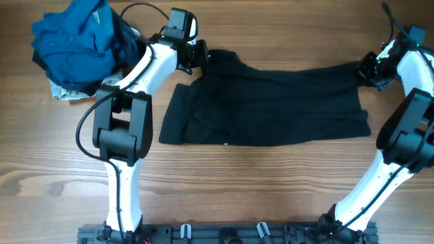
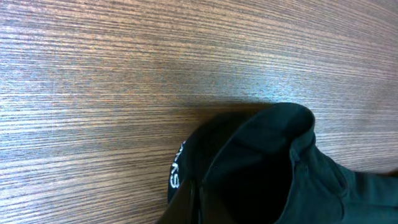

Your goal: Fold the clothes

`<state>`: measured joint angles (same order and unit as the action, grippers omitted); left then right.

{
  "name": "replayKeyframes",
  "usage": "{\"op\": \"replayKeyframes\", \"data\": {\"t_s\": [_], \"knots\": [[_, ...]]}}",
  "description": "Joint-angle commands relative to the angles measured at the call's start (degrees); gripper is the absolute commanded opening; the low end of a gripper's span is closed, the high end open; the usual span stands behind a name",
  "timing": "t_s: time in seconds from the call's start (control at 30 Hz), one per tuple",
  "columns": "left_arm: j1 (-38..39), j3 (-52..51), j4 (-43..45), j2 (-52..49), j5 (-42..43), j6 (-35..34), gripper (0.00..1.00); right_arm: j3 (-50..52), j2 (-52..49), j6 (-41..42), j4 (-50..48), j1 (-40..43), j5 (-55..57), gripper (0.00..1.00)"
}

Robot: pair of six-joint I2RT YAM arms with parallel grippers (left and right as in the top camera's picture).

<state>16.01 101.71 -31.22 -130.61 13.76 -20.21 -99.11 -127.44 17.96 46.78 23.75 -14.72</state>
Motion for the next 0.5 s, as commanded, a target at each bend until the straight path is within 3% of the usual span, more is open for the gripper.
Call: {"op": "replayKeyframes", "data": {"t_s": [0.0, 0.17, 0.47], "knots": [[-0.1, 1.2, 0.0, 4.2, -0.5, 0.5, 0.04, -6.5, -0.9, 0.5, 3.7, 0.2, 0.9, 0.04], [-0.5, 1.2, -1.8, 7.5, -0.5, 0.5, 0.04, -11.5, -0.9, 0.4, 9.6, 0.2, 0.9, 0.04], [-0.6, 1.2, -5.5, 9.9, -0.5, 0.5, 0.04, -11.9, -0.9, 0.0, 12.6, 0.2, 4.5, 0.06]]}}
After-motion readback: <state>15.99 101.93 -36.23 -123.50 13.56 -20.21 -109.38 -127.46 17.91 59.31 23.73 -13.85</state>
